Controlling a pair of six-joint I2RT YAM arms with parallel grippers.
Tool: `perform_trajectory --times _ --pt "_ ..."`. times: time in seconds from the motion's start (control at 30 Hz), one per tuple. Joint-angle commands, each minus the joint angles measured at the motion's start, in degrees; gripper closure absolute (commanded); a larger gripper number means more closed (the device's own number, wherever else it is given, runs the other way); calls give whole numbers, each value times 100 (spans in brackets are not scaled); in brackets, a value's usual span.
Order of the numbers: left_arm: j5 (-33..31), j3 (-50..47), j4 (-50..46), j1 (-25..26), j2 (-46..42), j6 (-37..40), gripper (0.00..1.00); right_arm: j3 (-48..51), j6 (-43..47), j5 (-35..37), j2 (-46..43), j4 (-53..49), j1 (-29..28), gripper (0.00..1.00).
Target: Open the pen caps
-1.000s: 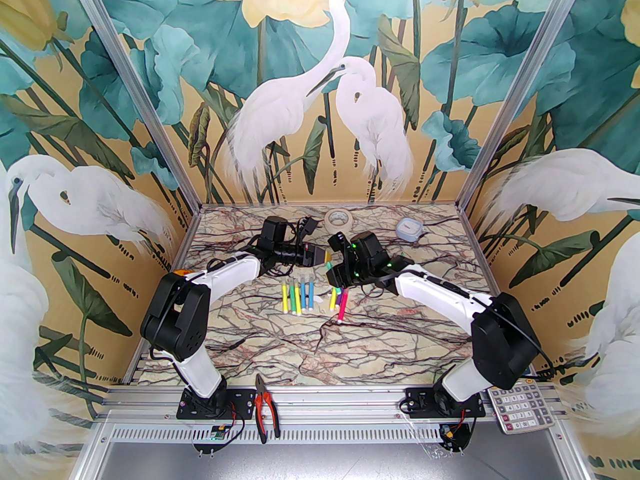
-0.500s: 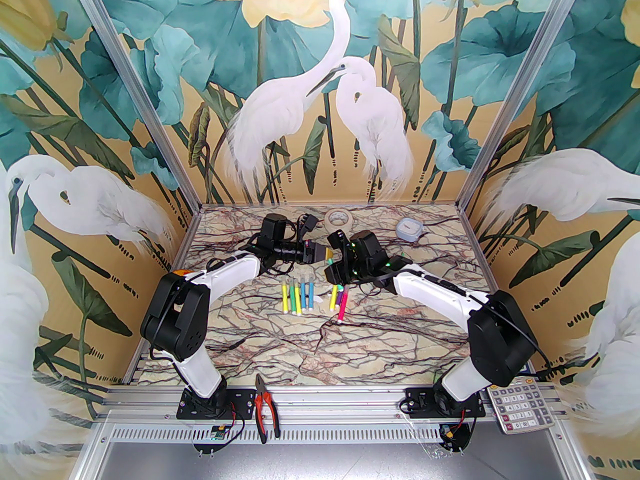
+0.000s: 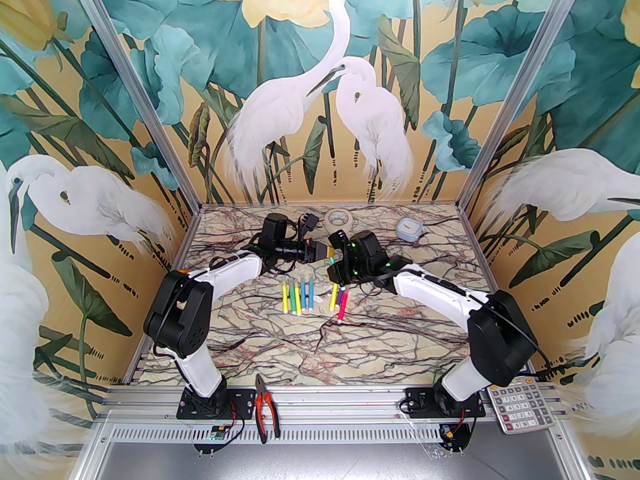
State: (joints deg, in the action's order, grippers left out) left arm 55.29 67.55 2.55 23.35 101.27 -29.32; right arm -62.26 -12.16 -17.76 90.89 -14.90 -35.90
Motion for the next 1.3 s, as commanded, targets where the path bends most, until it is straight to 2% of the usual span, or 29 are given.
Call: perform_trajectory --times 0.0,0.13,0.63,0.97,1.07,1.2,1.27 --pt "-520 78 3 -305 139 -296 100 223 166 57 -237 -266 -38 98" --pt "-539 -14 211 -561 181 -615 100 474 188 175 -367 -321 -31 100" --pt "-774 -233 317 -892 160 -1027 100 943 549 62 -687 -450 -30 100" --pt "-844 -160 33 -1017 134 -933 100 1117 554 249 -713 -327 -19 100" --pt "-1424 110 -1017 -1017 87 -360 100 1094 393 657 -662 -286 84 100" --pt "-2672 547 -2612 -1017 17 570 100 1010 -6 1276 -501 -235 374 100" --pt "-3208 665 -3095 -1018 -9 840 100 954 -225 1459 -422 -206 581 100"
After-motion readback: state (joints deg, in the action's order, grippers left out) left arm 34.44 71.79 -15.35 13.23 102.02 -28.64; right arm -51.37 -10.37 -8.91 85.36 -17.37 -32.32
